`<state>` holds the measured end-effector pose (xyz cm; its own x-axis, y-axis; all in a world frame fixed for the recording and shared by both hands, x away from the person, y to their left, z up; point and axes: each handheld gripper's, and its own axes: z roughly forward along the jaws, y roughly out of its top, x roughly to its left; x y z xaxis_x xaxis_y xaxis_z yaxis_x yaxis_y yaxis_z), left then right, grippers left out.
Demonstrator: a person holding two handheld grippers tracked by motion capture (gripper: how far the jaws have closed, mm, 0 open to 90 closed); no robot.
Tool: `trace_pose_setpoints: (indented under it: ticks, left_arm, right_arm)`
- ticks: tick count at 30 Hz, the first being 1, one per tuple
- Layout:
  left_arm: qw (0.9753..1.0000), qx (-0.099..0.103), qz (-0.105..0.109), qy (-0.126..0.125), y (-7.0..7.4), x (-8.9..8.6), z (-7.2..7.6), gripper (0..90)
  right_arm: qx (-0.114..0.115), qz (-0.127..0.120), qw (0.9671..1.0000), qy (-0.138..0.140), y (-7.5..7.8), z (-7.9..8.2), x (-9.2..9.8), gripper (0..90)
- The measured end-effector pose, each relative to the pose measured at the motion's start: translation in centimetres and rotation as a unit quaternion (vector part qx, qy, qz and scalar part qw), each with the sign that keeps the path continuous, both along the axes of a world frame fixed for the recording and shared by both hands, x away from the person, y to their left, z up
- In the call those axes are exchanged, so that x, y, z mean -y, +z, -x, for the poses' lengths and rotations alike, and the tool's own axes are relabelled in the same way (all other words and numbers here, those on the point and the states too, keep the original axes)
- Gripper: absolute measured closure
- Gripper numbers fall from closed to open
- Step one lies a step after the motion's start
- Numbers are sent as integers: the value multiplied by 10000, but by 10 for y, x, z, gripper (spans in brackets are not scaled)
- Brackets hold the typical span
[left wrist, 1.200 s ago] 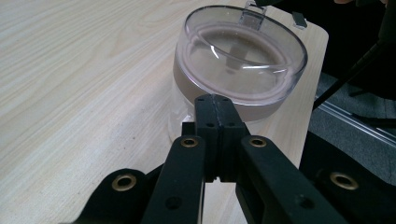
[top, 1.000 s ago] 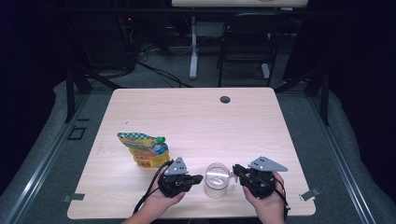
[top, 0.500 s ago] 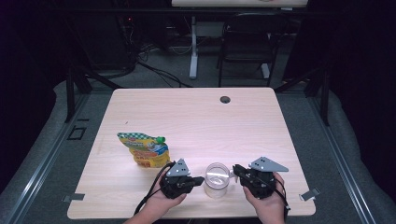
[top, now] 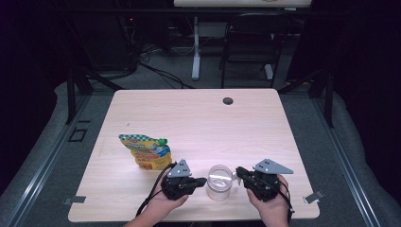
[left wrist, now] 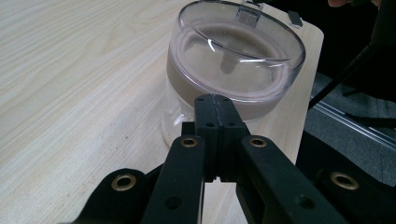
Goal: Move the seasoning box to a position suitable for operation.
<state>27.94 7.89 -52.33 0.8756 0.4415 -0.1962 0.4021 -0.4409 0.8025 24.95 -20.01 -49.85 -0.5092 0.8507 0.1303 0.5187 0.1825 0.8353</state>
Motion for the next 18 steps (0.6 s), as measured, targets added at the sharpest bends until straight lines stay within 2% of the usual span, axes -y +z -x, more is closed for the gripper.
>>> trace_pose_setpoints:
  ticks: [16, 18]
  left_arm:
    - [9999, 93, 55, -45, 7, 2, 2, 890]
    - [9999, 96, 75, -62, 7, 3, 2, 890]
  right_arm:
    - [18, -77, 10000, -59, -2, 0, 0, 858]
    - [39, -23, 10000, -71, -2, 2, -1, 855]
